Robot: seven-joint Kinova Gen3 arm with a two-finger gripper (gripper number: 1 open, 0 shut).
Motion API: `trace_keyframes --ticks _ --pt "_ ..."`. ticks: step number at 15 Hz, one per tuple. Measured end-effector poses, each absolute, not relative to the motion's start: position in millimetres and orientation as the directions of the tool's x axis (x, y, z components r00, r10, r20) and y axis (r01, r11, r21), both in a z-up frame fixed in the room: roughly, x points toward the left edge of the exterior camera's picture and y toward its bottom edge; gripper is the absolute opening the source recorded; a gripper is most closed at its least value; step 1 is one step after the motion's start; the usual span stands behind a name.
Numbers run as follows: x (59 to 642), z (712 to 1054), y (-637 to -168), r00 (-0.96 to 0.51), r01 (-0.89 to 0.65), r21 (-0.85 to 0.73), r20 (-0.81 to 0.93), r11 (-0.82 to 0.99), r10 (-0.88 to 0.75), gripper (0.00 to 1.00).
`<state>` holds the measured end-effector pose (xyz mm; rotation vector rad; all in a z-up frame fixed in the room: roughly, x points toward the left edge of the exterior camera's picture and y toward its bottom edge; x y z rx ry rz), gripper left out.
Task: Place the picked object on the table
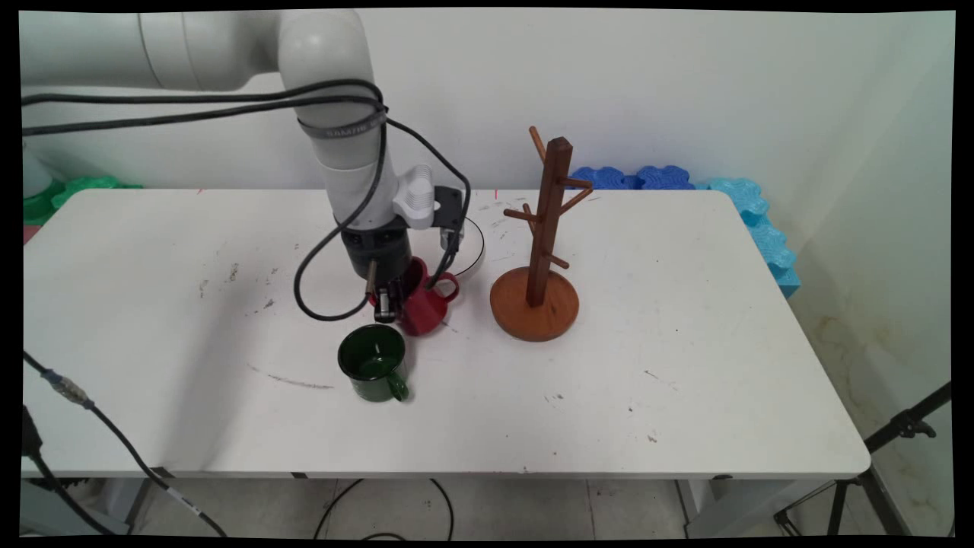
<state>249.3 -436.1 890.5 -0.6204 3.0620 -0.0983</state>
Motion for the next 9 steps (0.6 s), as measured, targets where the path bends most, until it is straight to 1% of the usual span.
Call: trace_keyframes --ticks 7,8,9 --pt "242 876 -443 -0.916 -0.401 -0.057 0.019 0.914 -0.401 0.0" --pt "241 875 -443 -0.914 -0.405 -0.056 0.026 0.912 -0.405 1.0" --pt "239 874 -443 -0.913 -0.409 -0.053 0.035 0.911 -0.407 1.0"
